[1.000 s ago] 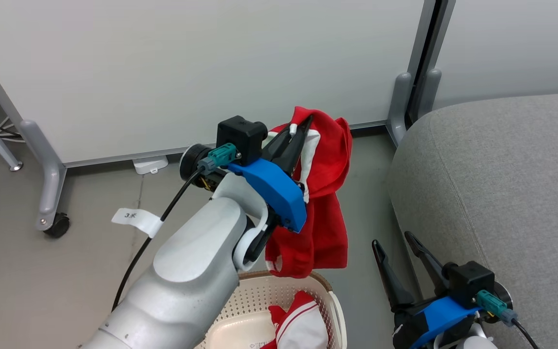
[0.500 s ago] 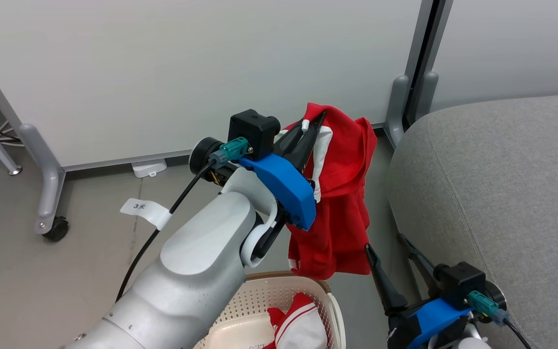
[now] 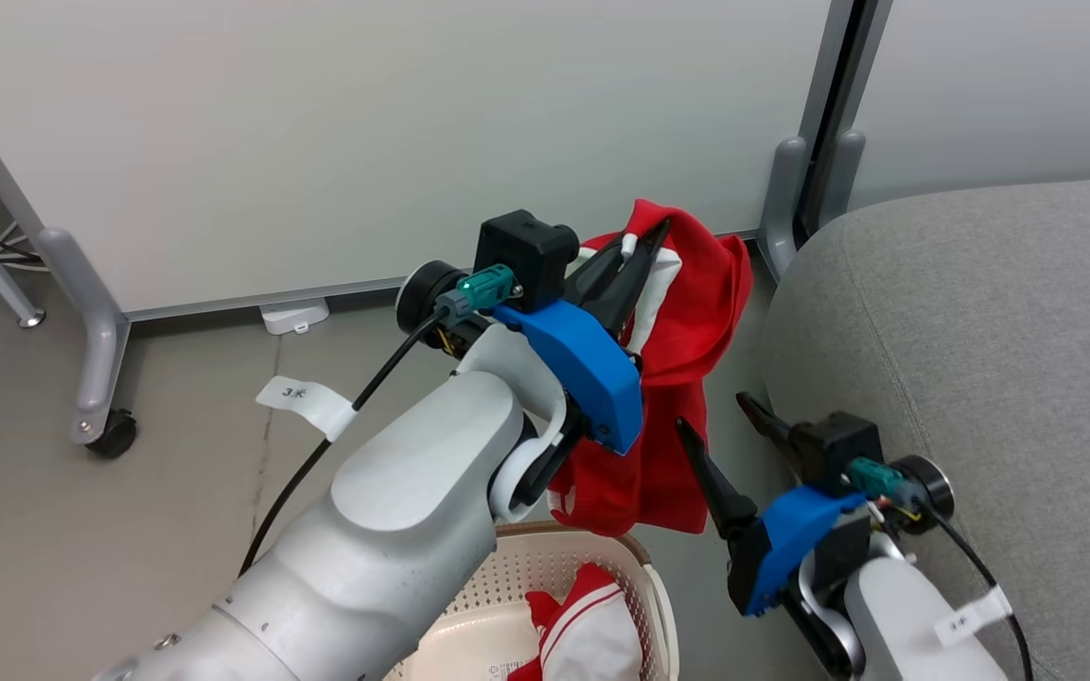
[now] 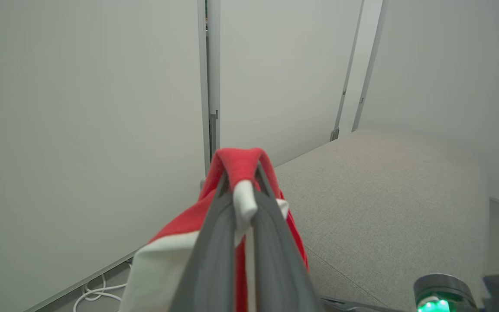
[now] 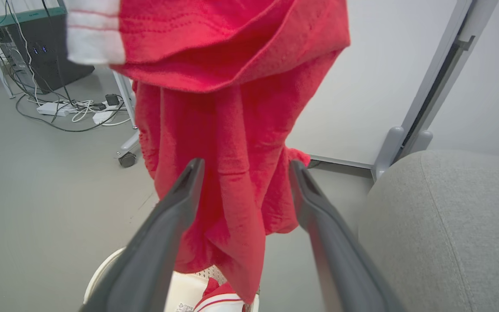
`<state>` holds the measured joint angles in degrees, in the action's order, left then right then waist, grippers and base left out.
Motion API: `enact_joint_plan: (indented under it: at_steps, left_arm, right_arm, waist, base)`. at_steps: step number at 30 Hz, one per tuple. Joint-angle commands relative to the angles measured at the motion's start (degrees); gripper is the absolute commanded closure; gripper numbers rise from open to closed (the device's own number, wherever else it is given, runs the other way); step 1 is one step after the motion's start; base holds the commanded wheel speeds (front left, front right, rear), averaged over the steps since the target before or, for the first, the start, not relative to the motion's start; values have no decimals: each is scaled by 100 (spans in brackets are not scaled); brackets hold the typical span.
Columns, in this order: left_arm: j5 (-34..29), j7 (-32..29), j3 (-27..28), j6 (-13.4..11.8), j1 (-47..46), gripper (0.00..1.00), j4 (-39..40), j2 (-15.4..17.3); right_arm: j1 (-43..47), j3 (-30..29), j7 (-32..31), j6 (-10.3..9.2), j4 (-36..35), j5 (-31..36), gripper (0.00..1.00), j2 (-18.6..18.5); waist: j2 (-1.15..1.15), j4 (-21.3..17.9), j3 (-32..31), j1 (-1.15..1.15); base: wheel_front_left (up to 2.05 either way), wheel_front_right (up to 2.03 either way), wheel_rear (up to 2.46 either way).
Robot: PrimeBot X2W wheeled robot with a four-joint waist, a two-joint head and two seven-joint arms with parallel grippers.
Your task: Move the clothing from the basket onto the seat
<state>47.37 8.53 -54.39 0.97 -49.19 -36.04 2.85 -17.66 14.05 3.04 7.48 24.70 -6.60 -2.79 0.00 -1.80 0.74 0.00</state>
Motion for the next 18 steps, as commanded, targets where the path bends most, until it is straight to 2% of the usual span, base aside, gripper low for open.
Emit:
enact_joint_plan:
  at_steps: [1, 7, 13, 14, 15, 18]
  left_arm:
    - [54, 31, -55, -28, -117, 100, 38, 6]
    - [234, 74, -293, -47, -202, 100, 152, 5]
    - [414, 120, -518, -91, -261, 100, 224, 6]
    - [436, 126, -551, -101, -268, 100, 230, 5]
    - [461, 133, -587, -101, -277, 100, 230, 5]
    - [531, 176, -672, -133, -299, 100, 218, 5]
  right_arm:
    - [-242, 52, -61, 3, 185, -54, 0, -18]
    - [-891, 318, -189, 3, 1024, -235, 0, -19]
    - [-1323, 569, -56, 3, 1667, -352, 0, -18]
    - [-1360, 594, -25, 3, 1749, -372, 62, -19]
    - [-1397, 634, 20, 3, 1807, -390, 100, -18]
    - [-1459, 716, 105, 3, 1996, -449, 100, -19]
  waist:
    - [0, 23, 15, 0]
    - [0, 92, 34, 0]
    - [0, 170, 5, 0]
    - [0, 182, -3, 0]
    - [0, 193, -10, 0]
    - [0, 211, -36, 0]
  base:
    - [0, 0, 0]
    - [0, 0, 0]
    - [0, 0, 0]
    - [0, 0, 0]
    - [0, 0, 0]
    - [0, 0, 0]
